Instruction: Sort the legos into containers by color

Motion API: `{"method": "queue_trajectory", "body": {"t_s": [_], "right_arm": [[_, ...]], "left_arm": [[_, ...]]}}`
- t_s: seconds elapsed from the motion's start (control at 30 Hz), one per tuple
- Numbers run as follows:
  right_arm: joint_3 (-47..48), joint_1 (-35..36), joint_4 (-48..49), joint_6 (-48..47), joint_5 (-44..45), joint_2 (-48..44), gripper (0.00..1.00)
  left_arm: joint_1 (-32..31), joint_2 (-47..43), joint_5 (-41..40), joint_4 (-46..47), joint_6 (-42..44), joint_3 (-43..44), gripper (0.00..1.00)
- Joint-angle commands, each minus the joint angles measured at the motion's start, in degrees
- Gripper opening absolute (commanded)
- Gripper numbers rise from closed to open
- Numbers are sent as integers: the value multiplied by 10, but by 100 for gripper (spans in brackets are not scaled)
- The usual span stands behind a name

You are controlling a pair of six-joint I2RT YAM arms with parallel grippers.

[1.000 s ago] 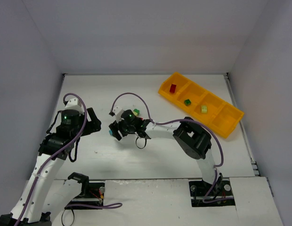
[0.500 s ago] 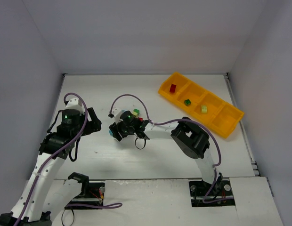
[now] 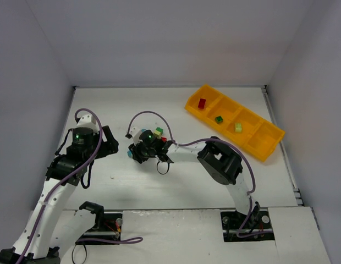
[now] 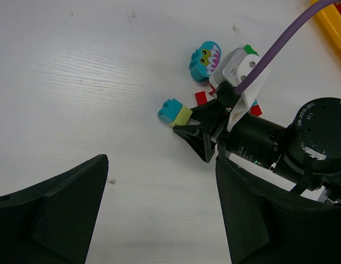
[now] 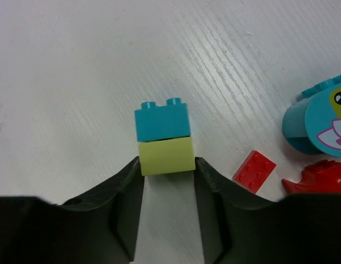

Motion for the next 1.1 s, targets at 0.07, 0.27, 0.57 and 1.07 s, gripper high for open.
{"method": "queue_trajectory", "body": {"t_s": [0.07, 0.27, 0.57, 1.07], "right_arm": [[11, 4, 29, -6, 0, -25, 18], [-34, -4, 59, -14, 11, -95, 0], [-96, -20, 67, -60, 36, -255, 0], [-148, -28, 54, -69, 76, -375, 0]], "left_arm": [[3, 5, 5, 26, -3, 16, 72], [3, 10, 26, 38, 2, 17, 73], [4, 71, 170, 98, 9, 69, 73], [6, 215, 373, 190, -19, 182, 73]]}}
